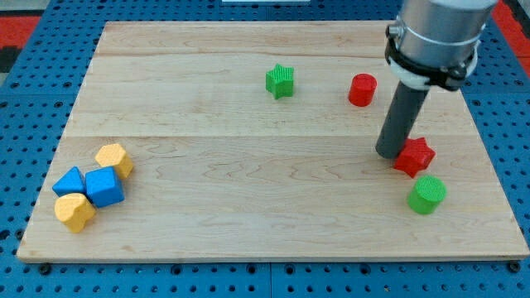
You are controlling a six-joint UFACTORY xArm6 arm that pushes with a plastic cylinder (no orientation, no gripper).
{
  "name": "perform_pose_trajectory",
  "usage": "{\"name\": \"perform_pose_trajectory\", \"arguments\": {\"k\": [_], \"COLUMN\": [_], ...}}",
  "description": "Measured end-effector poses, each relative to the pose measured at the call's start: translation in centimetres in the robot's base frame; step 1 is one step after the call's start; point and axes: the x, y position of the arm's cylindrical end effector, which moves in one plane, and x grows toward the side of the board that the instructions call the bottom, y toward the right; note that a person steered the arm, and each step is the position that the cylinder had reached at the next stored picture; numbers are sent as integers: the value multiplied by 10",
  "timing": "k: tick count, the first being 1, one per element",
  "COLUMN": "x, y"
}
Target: Slide red circle down a bit
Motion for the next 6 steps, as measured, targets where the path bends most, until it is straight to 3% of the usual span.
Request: {"name": "perform_pose_trajectory", "arguments": {"k": [1, 2, 4, 5, 6], "x": [0, -54, -111, -160, -167], "y": [-14, -29, 83, 62, 4]}}
